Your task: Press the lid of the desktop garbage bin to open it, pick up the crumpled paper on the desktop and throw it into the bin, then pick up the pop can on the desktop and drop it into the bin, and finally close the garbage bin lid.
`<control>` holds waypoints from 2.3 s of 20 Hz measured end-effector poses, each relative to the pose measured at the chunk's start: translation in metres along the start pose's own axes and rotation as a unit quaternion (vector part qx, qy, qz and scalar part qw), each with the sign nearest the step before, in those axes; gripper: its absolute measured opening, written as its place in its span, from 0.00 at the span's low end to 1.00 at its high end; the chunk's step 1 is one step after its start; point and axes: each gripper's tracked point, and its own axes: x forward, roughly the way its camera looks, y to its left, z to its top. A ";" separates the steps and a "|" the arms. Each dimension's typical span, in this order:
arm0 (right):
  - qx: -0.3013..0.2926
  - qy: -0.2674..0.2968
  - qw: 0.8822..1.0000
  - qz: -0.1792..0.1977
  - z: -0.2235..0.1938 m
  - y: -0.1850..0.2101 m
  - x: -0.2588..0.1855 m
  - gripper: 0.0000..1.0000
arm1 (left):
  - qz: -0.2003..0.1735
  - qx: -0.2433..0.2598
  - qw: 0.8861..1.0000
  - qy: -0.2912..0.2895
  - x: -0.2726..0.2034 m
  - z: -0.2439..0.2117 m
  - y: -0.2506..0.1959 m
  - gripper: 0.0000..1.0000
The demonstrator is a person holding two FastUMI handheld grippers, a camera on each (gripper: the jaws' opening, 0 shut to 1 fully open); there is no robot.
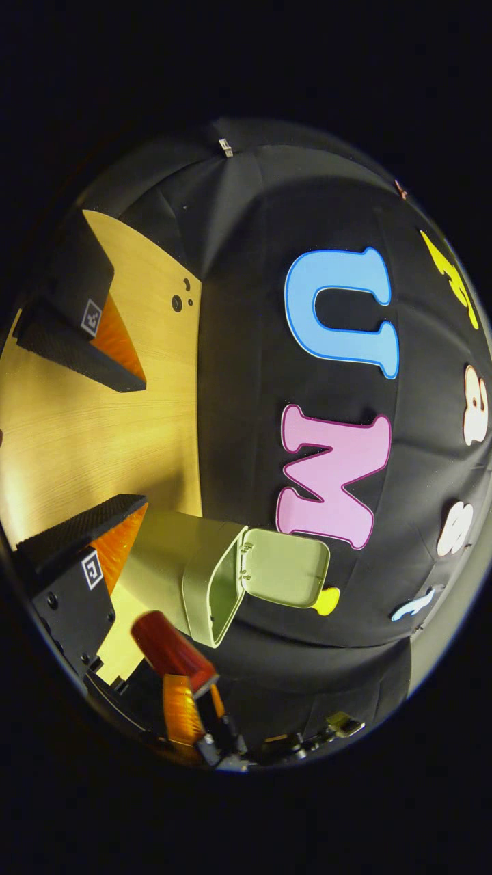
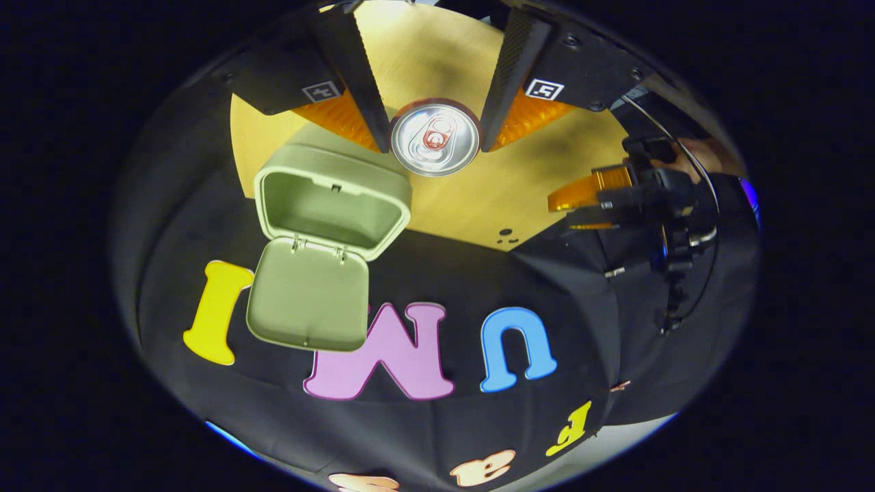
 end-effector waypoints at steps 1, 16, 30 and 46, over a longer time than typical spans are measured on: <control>0.003 -0.014 1.000 -0.003 0.012 -0.003 0.000 0.82 | 0.000 0.000 1.000 0.000 0.001 0.000 0.000 0.97; 0.022 -0.046 0.994 -0.099 0.074 -0.124 0.051 0.81 | 0.010 -0.003 1.000 -0.010 0.018 0.008 0.001 0.96; 0.036 0.101 0.986 -0.131 0.006 -0.167 0.079 0.83 | 0.031 -0.014 0.999 0.004 0.025 -0.001 0.005 0.96; 0.056 0.085 0.986 -0.132 0.005 -0.164 0.068 0.96 | 0.042 -0.009 0.999 -0.001 0.002 -0.002 0.010 0.96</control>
